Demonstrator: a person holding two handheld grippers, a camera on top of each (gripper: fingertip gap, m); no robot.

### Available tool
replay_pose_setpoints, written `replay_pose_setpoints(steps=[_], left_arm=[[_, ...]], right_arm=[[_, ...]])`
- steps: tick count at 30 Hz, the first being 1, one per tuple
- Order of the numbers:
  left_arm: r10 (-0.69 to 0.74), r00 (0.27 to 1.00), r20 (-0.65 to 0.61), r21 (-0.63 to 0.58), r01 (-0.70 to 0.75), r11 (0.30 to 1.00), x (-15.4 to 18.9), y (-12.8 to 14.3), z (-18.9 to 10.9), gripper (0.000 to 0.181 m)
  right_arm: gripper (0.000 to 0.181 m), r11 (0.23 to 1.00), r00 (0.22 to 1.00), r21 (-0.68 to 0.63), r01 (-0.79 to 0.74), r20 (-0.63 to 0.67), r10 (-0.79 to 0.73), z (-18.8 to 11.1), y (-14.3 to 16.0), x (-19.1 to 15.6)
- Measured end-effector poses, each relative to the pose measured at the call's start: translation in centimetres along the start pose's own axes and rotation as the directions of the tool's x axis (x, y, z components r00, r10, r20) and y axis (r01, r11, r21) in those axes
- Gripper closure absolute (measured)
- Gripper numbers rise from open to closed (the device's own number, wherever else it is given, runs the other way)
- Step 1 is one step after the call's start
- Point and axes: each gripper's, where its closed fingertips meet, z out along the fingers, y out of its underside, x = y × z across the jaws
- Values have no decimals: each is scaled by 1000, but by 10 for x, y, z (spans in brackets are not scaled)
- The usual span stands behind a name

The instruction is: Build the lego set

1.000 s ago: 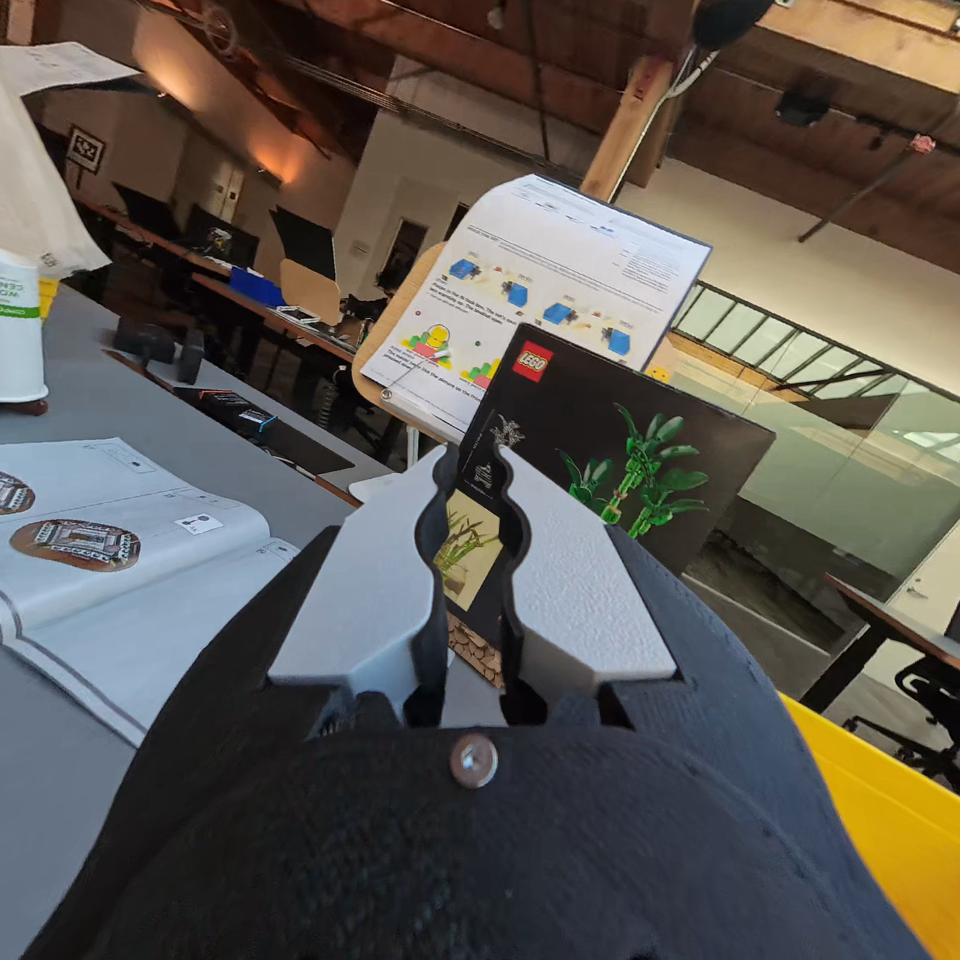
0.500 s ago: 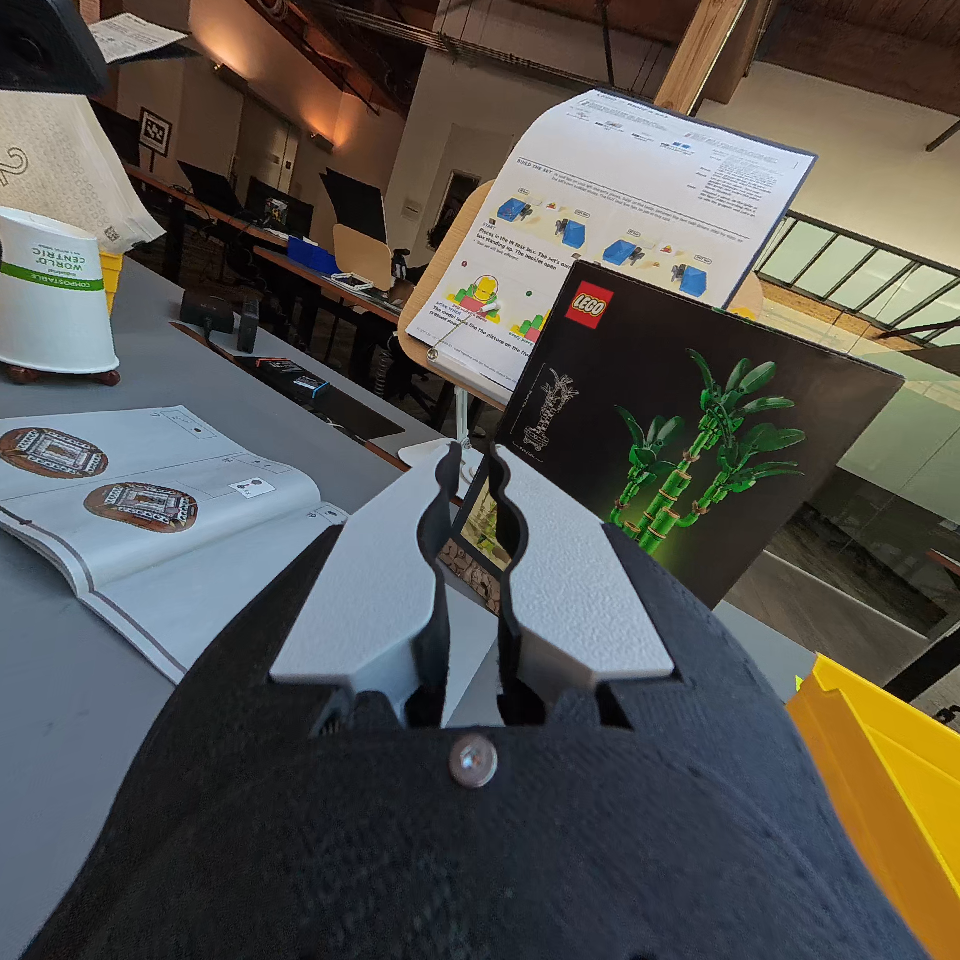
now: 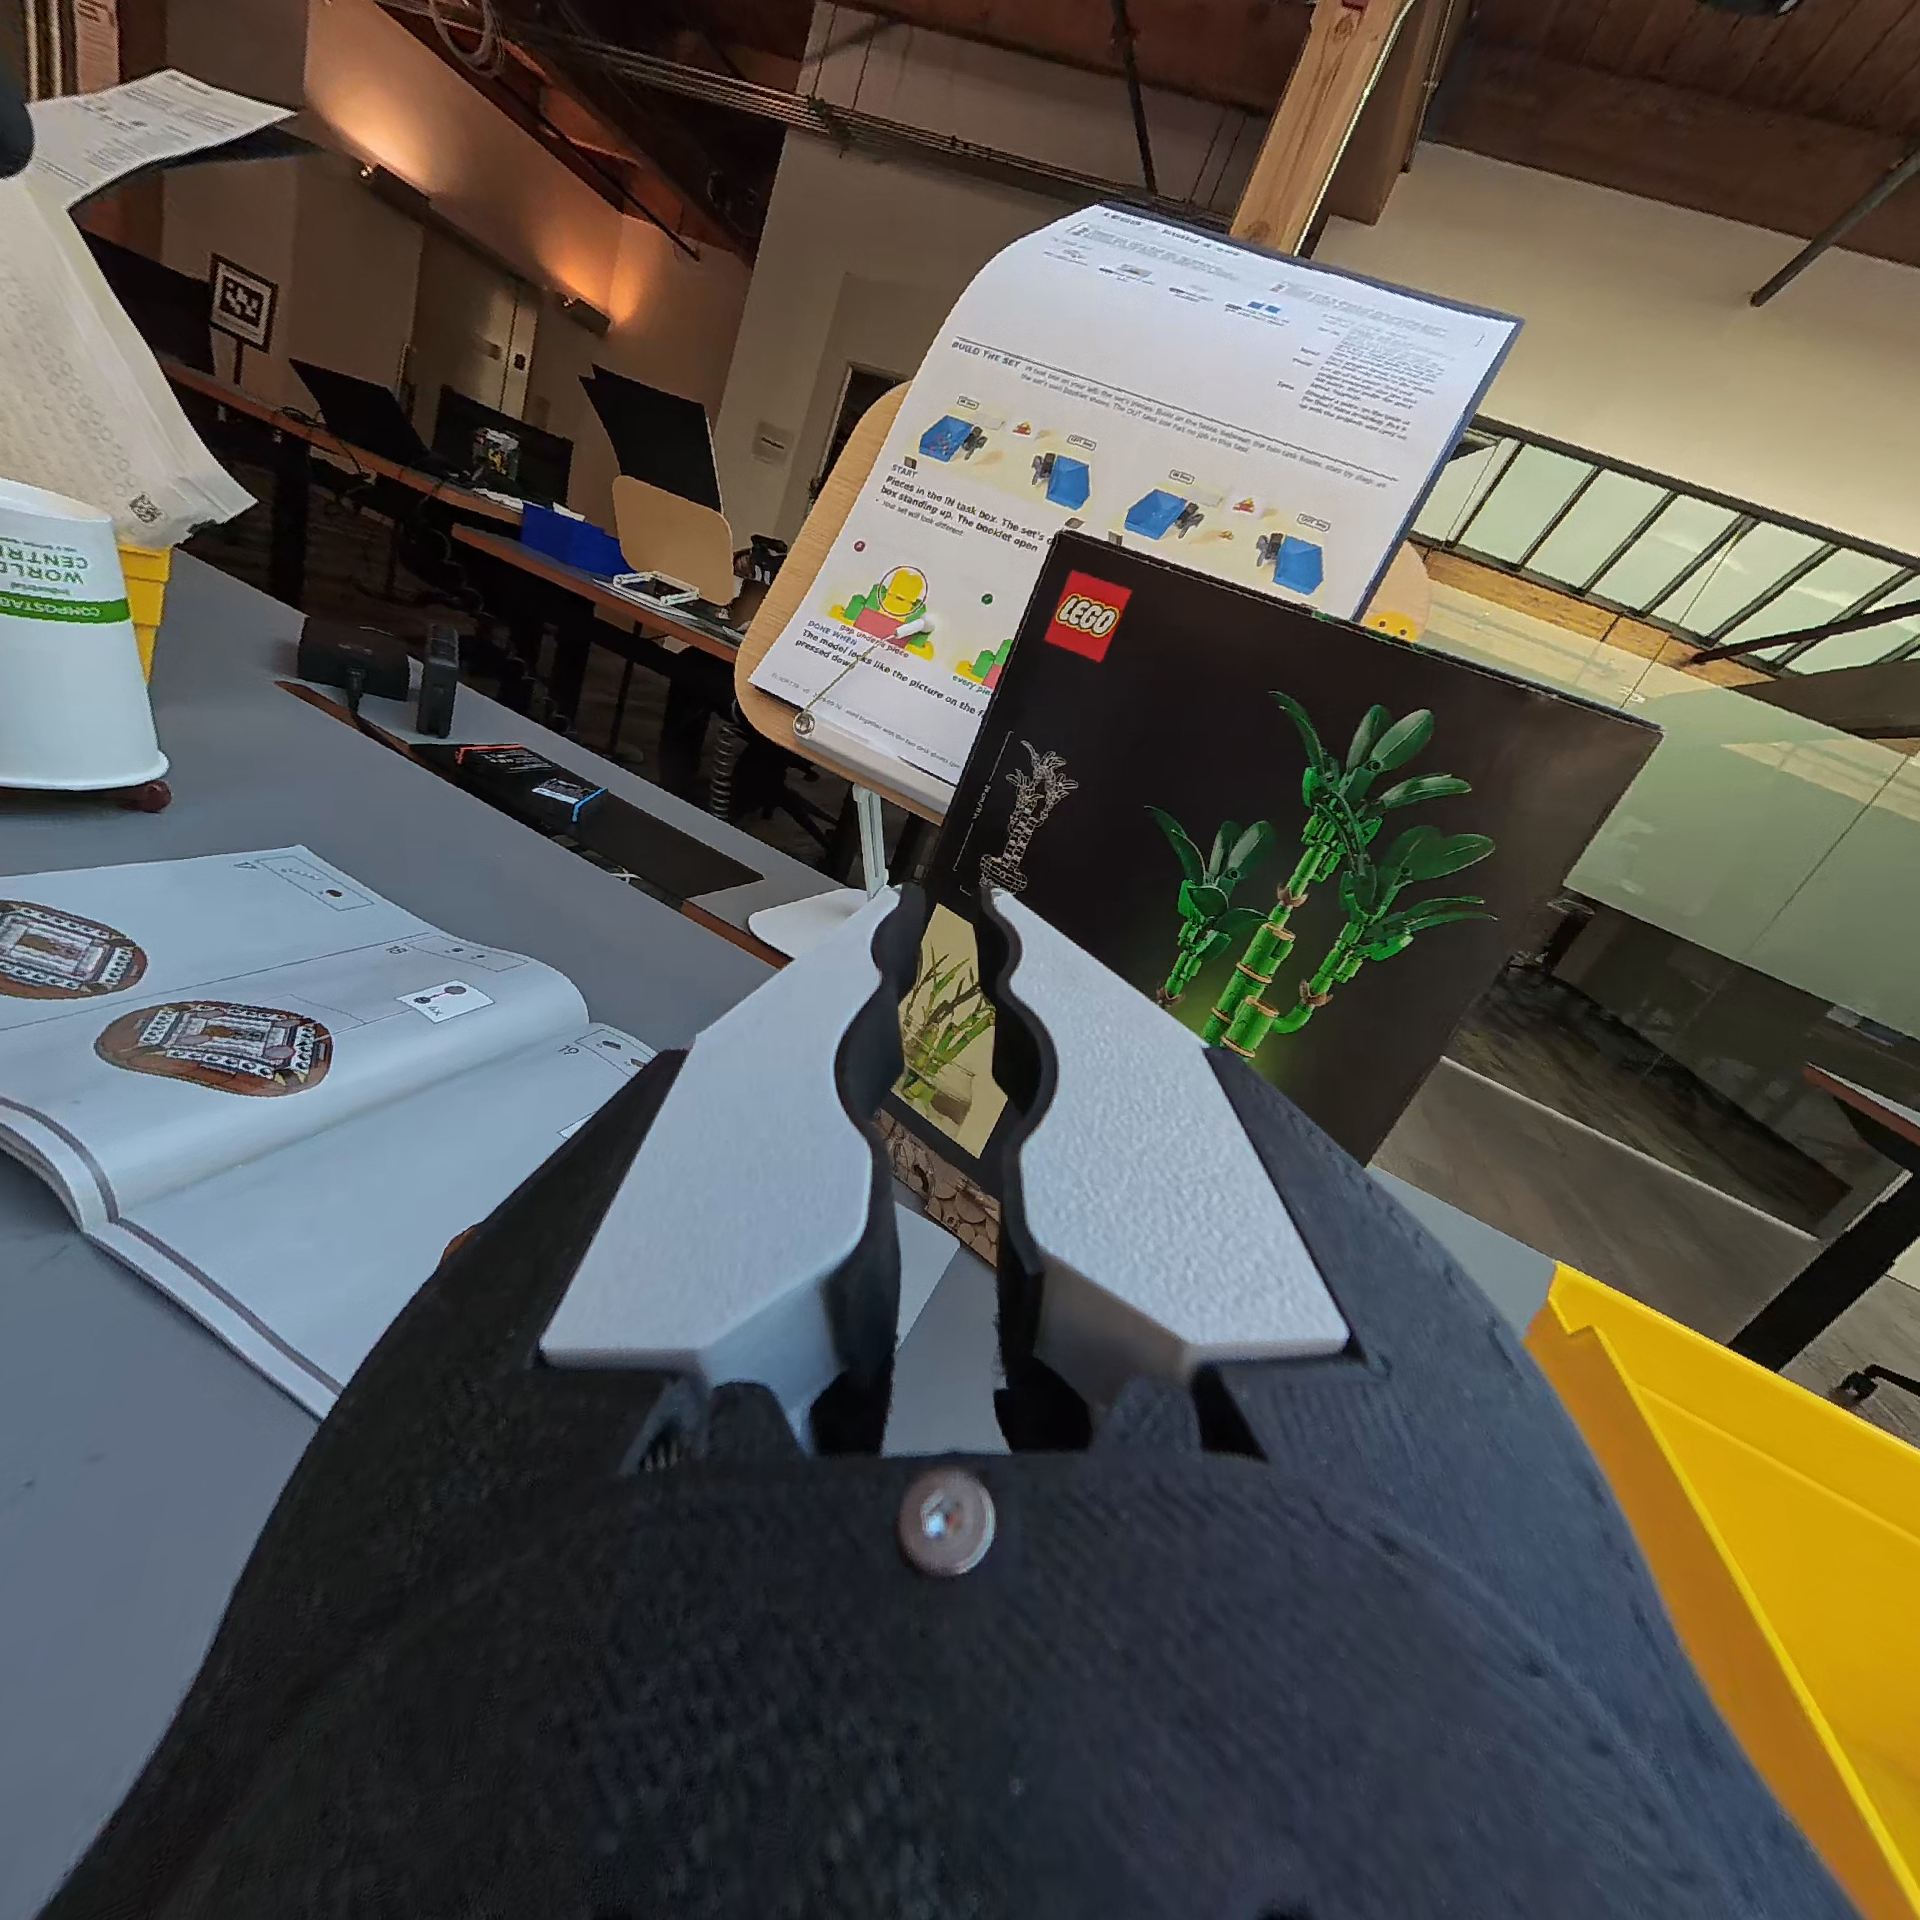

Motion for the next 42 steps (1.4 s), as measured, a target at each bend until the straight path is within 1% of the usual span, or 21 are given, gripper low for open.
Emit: replay_pose_setpoints(steps=[8,11,14,16,19,42], left_arm=[[27,1000,6,28,-27,999,3,-2,-7,167],[76,997,18,46,-77,996,7,-1,-10,167],[134,990,46,36,-135,990,9,2,-11,167],[159,987,33,38,-160,986,15,4,-12,167],[155,987,48,42,-157,987,15,3,-15,167],[152,987,51,53,-155,987,17,1,-19,167]], right_arm=[[172,1000,1000,-9,19,6,-19,2,1,-4],[172,1000,1000,-12,17,7,-17,2,2,-4],[173,1000,1000,-12,16,11,-15,2,2,-4],[173,1000,1000,-14,17,16,-17,3,2,-6],[173,1000,999,-15,24,22,-24,3,2,-7],[173,999,999,-23,43,28,-42,4,2,-10]])
